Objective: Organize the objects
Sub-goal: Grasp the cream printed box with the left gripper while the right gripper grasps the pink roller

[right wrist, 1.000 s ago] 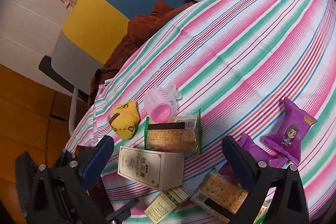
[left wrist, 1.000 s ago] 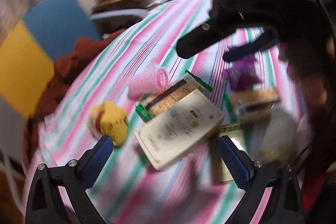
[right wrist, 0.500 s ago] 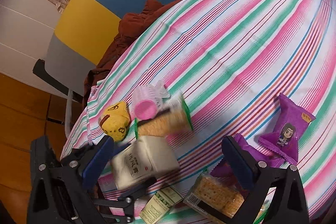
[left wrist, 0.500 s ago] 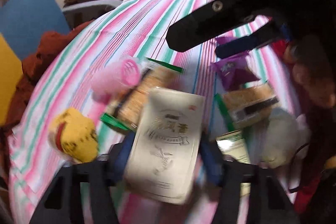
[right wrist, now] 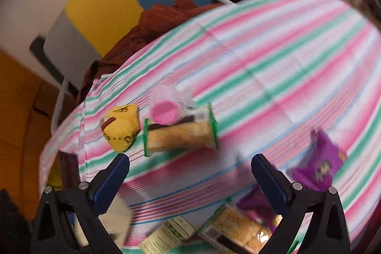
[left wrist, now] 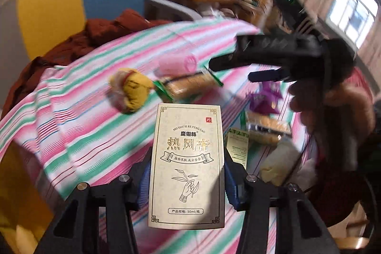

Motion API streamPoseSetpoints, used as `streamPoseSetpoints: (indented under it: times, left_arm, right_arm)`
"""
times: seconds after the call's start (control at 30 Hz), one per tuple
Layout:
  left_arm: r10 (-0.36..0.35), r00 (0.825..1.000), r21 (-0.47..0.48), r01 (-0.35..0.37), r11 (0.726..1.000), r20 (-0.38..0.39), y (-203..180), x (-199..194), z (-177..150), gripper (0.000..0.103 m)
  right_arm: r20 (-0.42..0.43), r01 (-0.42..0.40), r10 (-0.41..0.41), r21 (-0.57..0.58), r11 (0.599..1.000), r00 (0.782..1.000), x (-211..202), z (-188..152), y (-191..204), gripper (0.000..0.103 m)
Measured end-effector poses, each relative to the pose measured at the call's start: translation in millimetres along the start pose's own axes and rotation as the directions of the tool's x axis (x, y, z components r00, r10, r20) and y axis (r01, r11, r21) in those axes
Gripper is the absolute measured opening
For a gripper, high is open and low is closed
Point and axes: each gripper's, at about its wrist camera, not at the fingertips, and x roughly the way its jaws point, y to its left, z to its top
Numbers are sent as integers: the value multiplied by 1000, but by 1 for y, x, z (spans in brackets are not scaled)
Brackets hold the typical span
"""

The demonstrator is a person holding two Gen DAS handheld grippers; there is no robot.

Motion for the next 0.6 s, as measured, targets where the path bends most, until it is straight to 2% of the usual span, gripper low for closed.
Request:
streamPoseSetpoints:
  times: [0.13, 0.2, 0.3, 0.37, 0.4, 0.43, 0.47, 0.6]
  left_arm:
    - [2, 998, -83, 3, 997, 63, 13, -32, -14, 51]
    - [4, 997, -123, 5, 992, 80, 19, -44, -23, 51]
    - [5, 996, -181, 12, 983, 94, 31, -57, -37, 51]
    - [12, 995, -221, 11, 975, 101, 37, -62, -45, 51]
    - [19, 994, -234, 6, 972, 103, 41, -66, -49, 51]
    - [26, 994, -245, 1, 970, 106, 44, -69, -52, 51]
    - [32, 994, -254, -4, 967, 108, 46, -69, -55, 51]
    - [53, 992, -308, -15, 951, 115, 58, -77, -68, 51]
  right_arm:
    - [-31, 59, -64, -130, 990, 998, 27, 25, 17, 103]
    - [-53, 95, -105, -156, 983, 993, 44, 37, 19, 103]
    - [-118, 100, -122, -179, 979, 985, 74, 52, 19, 102]
    - [-139, 113, -139, -180, 977, 981, 84, 54, 19, 86]
    - [-154, 104, -133, -184, 978, 979, 89, 55, 19, 68]
    - [-155, 113, -144, -195, 974, 977, 90, 54, 20, 58]
    - [-149, 127, -160, -207, 970, 976, 90, 53, 21, 58]
    - [-107, 113, -137, -207, 972, 985, 75, 47, 25, 57]
